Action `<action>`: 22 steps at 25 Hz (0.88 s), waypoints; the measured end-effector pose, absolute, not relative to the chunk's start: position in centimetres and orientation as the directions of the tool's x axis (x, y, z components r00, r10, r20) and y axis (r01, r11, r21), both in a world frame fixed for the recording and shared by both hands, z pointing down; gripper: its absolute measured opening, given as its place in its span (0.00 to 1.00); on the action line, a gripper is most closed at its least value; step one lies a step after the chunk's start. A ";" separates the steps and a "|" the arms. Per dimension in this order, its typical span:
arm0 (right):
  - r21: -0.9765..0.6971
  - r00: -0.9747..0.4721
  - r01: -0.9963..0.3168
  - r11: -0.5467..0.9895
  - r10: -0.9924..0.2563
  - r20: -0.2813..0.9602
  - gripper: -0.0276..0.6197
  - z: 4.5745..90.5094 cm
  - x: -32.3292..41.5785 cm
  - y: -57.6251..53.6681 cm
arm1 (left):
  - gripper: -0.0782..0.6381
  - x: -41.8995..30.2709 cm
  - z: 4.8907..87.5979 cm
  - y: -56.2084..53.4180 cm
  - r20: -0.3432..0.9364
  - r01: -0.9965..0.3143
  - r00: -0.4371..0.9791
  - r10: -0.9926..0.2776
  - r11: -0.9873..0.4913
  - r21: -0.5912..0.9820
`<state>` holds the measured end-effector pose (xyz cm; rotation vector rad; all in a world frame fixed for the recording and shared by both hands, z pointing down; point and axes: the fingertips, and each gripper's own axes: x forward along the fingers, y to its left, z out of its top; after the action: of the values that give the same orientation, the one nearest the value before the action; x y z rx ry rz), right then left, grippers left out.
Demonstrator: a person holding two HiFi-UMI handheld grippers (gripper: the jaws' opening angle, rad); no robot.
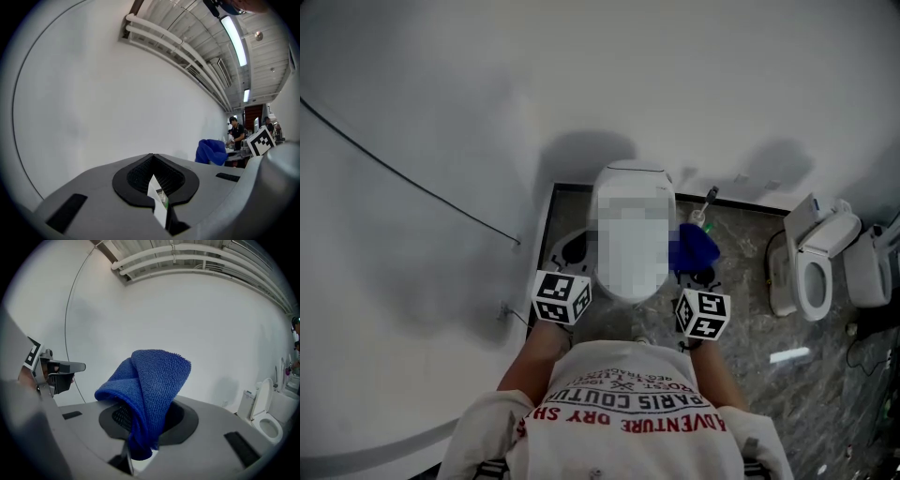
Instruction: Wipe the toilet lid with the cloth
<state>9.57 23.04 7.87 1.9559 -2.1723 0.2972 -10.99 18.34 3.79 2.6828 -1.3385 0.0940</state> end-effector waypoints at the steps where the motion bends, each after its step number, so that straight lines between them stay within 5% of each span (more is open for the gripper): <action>1: -0.015 -0.101 -0.995 0.101 -0.953 0.286 0.18 8.0 9.8 23.0 | 0.12 -10.8 3.9 18.4 0.122 -0.797 0.604 -0.787 -0.597 0.091; 22: -0.019 -0.137 -0.990 0.137 -0.945 0.296 0.18 8.2 12.0 21.9 | 0.12 -9.4 4.1 17.5 0.142 -0.821 0.571 -0.809 -0.566 0.072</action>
<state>12.00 21.87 8.23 1.9088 -2.1981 0.3103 -9.40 17.52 4.05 2.6670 -1.3912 0.1404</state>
